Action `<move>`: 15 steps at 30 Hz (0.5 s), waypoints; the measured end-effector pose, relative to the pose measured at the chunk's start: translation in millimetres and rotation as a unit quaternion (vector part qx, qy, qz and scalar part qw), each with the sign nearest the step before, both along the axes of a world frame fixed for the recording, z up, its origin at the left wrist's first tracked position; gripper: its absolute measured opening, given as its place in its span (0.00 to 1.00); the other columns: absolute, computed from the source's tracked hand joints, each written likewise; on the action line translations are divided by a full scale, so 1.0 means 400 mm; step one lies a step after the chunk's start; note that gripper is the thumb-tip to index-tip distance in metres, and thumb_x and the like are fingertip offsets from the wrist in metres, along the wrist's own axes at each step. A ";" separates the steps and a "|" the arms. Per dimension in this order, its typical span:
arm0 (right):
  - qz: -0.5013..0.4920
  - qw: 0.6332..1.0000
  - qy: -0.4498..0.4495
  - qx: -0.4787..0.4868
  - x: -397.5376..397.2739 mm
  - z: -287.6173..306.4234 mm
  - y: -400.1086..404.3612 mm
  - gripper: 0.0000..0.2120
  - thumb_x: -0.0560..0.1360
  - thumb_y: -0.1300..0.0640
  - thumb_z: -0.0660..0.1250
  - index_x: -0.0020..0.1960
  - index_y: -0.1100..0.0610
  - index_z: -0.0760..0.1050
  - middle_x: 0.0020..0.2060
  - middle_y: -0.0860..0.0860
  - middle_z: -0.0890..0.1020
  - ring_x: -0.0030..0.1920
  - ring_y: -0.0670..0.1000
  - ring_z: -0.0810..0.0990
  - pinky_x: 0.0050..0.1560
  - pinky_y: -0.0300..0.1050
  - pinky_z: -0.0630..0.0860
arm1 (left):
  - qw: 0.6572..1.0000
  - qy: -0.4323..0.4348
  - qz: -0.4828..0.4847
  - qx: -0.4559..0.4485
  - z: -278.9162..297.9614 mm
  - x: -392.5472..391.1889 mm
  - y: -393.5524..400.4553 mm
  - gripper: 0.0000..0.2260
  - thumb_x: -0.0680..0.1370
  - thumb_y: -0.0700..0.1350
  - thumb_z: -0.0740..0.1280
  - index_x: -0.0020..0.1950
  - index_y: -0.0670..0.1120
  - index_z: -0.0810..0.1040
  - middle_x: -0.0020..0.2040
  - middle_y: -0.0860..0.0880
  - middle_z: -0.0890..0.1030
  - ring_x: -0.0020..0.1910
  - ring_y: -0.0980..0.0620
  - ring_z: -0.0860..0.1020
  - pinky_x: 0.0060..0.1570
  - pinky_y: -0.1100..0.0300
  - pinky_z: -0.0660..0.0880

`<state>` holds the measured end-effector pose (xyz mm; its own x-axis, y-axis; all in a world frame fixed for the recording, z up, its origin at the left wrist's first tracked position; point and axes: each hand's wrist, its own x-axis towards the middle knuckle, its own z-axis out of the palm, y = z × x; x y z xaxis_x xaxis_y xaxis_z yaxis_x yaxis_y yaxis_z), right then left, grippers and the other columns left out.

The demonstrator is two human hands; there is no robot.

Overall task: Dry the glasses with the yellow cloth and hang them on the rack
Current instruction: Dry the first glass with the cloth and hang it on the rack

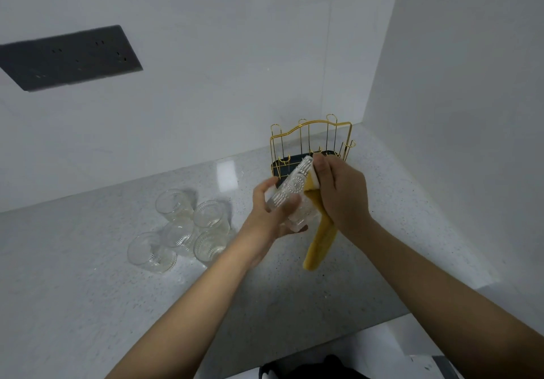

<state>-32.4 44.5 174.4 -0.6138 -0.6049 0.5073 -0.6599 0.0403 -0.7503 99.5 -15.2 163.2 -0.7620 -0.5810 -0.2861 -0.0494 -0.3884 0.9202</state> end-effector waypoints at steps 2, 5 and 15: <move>-0.014 1.000 -0.012 0.011 0.003 0.006 -0.008 0.27 0.76 0.42 0.51 0.39 0.64 0.76 0.27 0.53 0.75 0.28 0.48 0.72 0.30 0.38 0.69 | 0.987 -0.008 0.038 -0.155 -0.026 -0.006 0.006 0.34 0.68 0.46 0.74 0.69 0.52 0.62 0.61 0.47 0.76 0.47 0.53 0.83 0.45 0.52 0.82; -0.014 1.000 -0.016 -0.019 0.008 0.017 -0.007 0.28 0.76 0.42 0.51 0.37 0.64 0.74 0.26 0.51 0.72 0.27 0.48 0.70 0.29 0.38 0.67 | 0.998 0.047 0.031 -0.027 -0.016 -0.005 -0.004 0.26 0.72 0.50 0.73 0.67 0.47 0.67 0.58 0.42 0.79 0.45 0.48 0.83 0.40 0.56 0.81; -0.042 0.998 -0.051 0.024 0.014 0.004 -0.023 0.25 0.78 0.44 0.53 0.36 0.62 0.75 0.26 0.48 0.72 0.27 0.44 0.70 0.30 0.36 0.67 | 0.997 0.053 -0.038 0.044 -0.030 0.006 -0.017 0.37 0.70 0.57 0.73 0.73 0.52 0.58 0.65 0.43 0.73 0.57 0.44 0.81 0.51 0.44 0.80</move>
<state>-26.8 35.3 175.8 -0.7097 -0.5721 0.4110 -0.5731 0.1296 -0.8091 102.0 -22.2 151.3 -0.8311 -0.4970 -0.2494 0.0140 -0.4670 0.8842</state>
